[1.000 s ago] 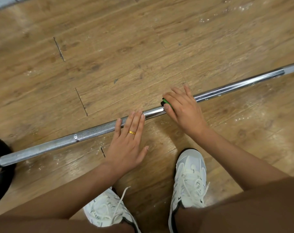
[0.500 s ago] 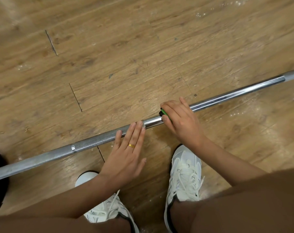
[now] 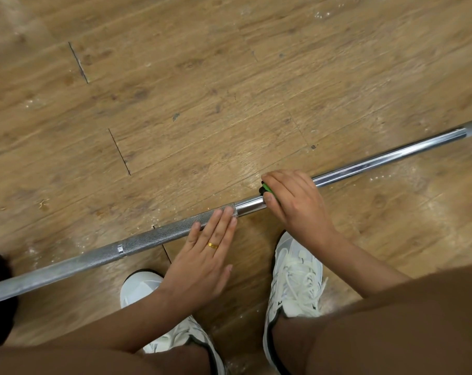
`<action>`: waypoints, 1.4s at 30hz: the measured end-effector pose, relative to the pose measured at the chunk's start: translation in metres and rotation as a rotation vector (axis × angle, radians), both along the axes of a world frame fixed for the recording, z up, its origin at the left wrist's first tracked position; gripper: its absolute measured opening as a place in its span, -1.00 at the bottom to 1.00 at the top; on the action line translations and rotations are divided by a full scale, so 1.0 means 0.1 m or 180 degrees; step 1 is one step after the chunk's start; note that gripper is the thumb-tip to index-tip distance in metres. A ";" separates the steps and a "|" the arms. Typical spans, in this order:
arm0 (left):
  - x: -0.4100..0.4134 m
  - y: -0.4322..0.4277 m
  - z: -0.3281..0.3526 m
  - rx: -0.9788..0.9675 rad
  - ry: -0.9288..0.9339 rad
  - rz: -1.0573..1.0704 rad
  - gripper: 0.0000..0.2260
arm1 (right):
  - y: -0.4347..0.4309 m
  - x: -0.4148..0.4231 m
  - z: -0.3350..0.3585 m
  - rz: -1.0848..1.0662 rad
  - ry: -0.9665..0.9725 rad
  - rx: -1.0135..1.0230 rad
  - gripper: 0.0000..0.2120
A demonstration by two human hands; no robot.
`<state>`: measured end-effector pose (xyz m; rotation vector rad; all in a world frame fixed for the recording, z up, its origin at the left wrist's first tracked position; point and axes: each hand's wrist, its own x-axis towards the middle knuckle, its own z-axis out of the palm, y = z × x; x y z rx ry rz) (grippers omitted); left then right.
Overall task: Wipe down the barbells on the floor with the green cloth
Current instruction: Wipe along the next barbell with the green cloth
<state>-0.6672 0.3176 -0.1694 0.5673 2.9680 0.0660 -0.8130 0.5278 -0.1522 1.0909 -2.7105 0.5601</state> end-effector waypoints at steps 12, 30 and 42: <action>-0.15 -0.03 0.02 -0.0024 0.0007 0.0164 -0.23 | -0.15 -0.11 0.03 0.0051 -0.0083 0.0033 -0.75; -0.60 -0.22 0.11 -0.0106 -0.0087 0.0455 -0.20 | -0.19 -0.60 -0.01 -0.0253 0.0073 -0.0122 -0.78; -1.10 -0.49 0.17 0.0004 -0.0236 0.0610 -0.15 | -0.40 -1.10 -0.01 -0.0154 0.0148 0.0046 -0.76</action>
